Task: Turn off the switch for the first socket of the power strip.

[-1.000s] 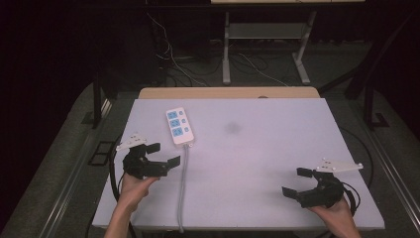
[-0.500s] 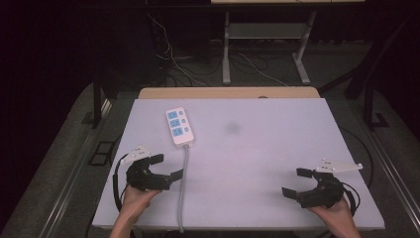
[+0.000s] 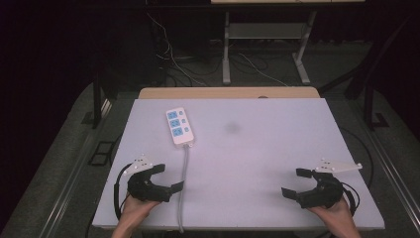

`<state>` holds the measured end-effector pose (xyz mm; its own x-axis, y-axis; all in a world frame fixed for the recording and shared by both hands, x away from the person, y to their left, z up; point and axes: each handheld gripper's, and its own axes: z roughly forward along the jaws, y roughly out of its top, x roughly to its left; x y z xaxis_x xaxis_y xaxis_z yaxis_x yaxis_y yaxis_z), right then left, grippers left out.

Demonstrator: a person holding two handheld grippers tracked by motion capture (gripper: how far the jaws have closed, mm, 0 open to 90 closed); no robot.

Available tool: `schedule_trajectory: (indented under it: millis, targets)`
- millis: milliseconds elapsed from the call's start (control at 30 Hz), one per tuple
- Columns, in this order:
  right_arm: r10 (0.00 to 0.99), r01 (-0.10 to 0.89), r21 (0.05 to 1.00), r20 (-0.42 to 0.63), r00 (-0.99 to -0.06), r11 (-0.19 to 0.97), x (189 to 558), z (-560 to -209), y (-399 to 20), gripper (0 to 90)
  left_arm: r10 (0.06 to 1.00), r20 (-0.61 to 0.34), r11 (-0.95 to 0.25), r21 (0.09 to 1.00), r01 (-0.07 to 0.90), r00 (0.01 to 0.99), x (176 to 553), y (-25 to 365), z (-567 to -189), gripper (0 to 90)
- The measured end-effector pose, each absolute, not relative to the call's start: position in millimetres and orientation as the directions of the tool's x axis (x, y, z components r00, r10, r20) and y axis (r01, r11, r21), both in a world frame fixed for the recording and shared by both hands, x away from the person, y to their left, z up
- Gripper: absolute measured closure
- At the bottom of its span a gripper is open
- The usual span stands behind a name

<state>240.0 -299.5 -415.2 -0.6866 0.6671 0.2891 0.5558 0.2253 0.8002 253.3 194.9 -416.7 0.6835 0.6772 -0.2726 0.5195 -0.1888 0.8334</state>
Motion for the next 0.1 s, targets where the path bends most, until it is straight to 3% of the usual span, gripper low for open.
schedule_trajectory:
  millis: [100]
  targets:
    - [0.666,0.554,0.801,0.288,-0.688,0.226,239.8,-414.8,-299.7,0.4,0.676,-0.269,-0.201,0.828,0.523,0.686,252.4,195.1,-419.8,0.0]
